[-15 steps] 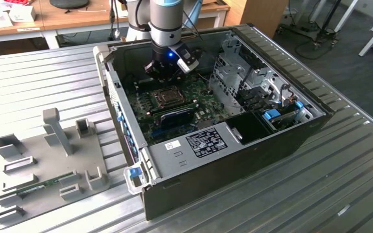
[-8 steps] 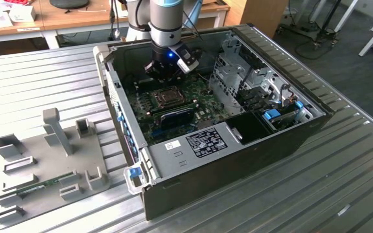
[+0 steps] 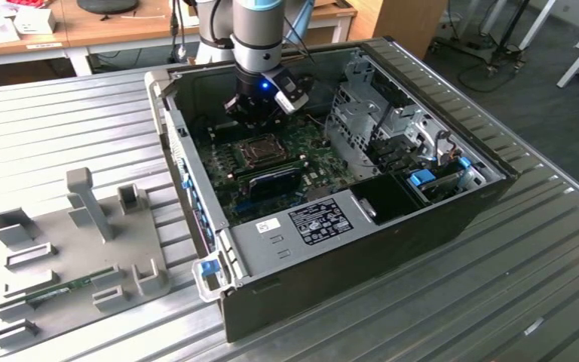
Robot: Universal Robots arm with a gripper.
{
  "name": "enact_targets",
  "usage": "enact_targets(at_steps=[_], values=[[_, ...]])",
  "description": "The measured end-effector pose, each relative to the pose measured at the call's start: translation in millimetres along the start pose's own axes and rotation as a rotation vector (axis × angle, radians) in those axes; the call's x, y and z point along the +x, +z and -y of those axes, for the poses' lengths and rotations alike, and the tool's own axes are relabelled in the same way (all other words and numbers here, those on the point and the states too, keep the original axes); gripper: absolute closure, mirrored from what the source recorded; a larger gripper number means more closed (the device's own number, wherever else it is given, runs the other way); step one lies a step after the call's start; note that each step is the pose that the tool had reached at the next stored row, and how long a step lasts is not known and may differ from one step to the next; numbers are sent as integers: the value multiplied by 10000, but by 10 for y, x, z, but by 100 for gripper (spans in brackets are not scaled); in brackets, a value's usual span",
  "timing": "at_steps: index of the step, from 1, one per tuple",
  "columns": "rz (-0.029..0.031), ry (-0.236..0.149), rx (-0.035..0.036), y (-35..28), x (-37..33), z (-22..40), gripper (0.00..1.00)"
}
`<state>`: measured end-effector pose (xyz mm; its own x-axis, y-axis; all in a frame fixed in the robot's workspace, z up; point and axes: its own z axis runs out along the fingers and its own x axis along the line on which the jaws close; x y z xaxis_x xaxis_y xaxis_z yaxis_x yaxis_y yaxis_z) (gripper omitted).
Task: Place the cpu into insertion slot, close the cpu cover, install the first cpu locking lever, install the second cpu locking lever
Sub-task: 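Install the first cpu locking lever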
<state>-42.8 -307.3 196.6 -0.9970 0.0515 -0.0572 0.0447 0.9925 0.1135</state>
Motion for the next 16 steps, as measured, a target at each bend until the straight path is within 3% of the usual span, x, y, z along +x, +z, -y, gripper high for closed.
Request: enact_targets(at_steps=[16], values=[[0,0,3,17,1,3,90]])
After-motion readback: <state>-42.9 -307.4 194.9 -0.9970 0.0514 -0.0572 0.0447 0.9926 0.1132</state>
